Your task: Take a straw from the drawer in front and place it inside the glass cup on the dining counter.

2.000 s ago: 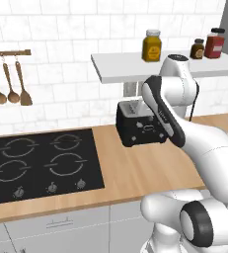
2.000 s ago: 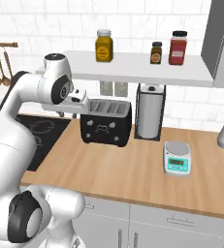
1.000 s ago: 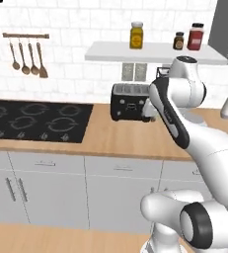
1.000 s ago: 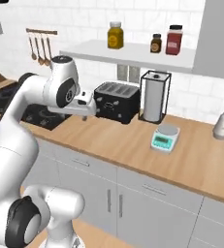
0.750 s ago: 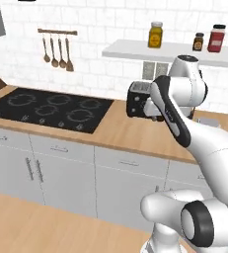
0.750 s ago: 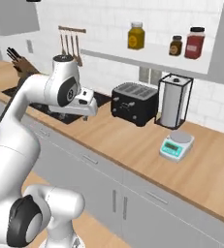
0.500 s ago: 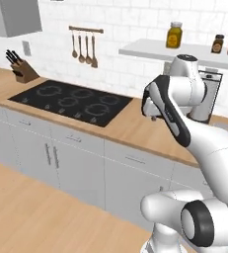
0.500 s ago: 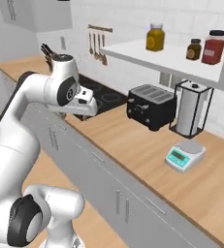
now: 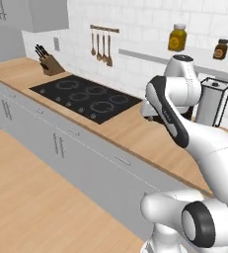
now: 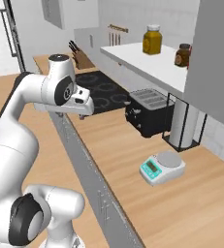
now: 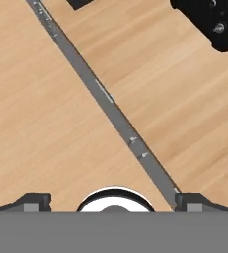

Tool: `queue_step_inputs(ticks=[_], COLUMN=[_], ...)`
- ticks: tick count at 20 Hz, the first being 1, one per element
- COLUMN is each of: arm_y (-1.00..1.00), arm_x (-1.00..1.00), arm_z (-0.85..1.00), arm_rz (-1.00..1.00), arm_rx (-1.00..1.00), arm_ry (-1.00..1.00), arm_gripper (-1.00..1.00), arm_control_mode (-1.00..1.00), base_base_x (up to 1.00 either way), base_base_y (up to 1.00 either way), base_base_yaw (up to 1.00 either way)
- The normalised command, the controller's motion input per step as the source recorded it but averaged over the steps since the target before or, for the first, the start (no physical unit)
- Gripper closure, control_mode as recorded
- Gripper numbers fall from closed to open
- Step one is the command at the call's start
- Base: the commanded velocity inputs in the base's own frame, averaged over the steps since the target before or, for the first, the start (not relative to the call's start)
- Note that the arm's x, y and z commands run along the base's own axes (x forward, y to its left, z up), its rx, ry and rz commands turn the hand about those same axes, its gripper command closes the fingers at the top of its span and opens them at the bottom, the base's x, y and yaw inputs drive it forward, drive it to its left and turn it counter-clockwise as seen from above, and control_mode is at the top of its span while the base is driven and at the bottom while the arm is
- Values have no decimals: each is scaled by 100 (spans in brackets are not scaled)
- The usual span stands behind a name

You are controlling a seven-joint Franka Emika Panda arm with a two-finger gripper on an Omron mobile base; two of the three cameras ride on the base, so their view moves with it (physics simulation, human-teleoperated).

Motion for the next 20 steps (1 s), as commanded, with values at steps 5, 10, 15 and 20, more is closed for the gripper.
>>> queue_step_inputs(ticks=[5,10,15,20], arm_y=[-8,19,91,91], arm_x=[0,0,3,22], arm_z=[-2,-12,-53,-73], arm_rz=[7,16,1,-3], arm_rx=[0,-7,-32,-39], arm_ry=[0,0,0,0], arm_gripper=[-100,-100,-100,-100], arm_control_mode=[-100,-100,-100,-100], base_base_x=[0,0,0,0], base_base_y=[-58,0,0,0], base_base_yaw=[29,0,0,0])
